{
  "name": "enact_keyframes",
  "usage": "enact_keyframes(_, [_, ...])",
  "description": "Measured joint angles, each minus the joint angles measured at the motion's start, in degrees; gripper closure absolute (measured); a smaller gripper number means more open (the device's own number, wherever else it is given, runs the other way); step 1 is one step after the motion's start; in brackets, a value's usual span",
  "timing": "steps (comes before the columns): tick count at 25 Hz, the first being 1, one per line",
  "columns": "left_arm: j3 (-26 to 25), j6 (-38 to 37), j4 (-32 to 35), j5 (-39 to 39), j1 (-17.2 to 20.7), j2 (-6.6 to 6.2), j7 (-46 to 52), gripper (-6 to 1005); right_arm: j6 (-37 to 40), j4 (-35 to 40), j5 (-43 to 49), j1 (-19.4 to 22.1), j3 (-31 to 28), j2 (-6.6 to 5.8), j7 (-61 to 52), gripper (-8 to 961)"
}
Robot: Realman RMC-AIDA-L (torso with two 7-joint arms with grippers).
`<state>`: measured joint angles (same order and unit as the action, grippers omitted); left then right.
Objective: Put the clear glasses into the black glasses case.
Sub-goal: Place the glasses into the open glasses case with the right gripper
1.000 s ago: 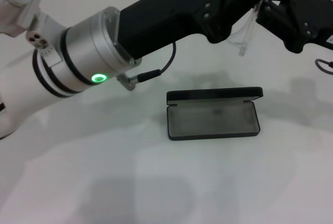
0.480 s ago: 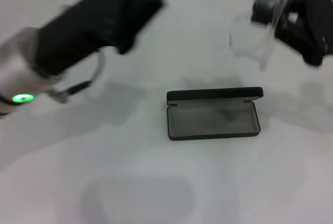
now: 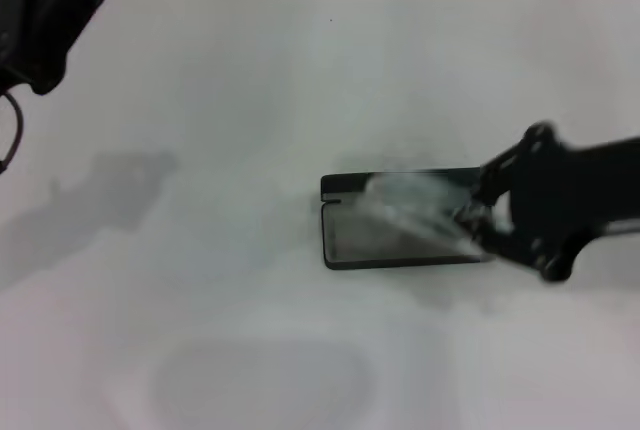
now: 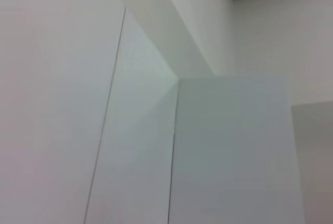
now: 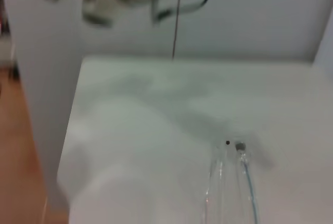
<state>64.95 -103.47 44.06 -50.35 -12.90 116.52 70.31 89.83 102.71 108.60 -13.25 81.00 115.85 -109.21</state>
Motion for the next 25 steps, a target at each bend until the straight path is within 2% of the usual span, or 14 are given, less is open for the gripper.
enact_keyframes(5, [-0.6,-0.1,-0.3,-0.2,-0.1,0.31,-0.1,916,-4.1,7.9,16.4,-2.4,13.2,0.1,-10.6,809])
enact_keyframes(8, [-1.0,-0.2,-0.3,-0.2,-0.1,0.72,-0.2,916,-7.4,9.2,23.9,-3.4,20.3,0.13,-13.4,809])
enact_keyframes(9, [-1.0,-0.2,-0.4,-0.2,-0.2,0.86,-0.2,916,-9.3,9.4,28.4,-4.1,24.5,0.14,-15.7,809])
enact_keyframes(10, [-1.0,-0.2,-0.4,-0.2,-0.3,0.92,-0.2,916,-9.3,9.4,28.4,-4.1,24.5,0.14,-15.7,808])
enact_keyframes(17, [-1.1,-0.2,-0.5,0.1,-0.3,0.95,-0.2,915,-13.0,10.0,46.9,-5.9,37.2,0.26,-25.1,807])
enact_keyframes(25, [-1.2,-0.2,-0.7,0.1,-0.6,1.54,-0.2,914,-16.7,8.9,53.8,-6.2,42.9,0.31,-26.3,806])
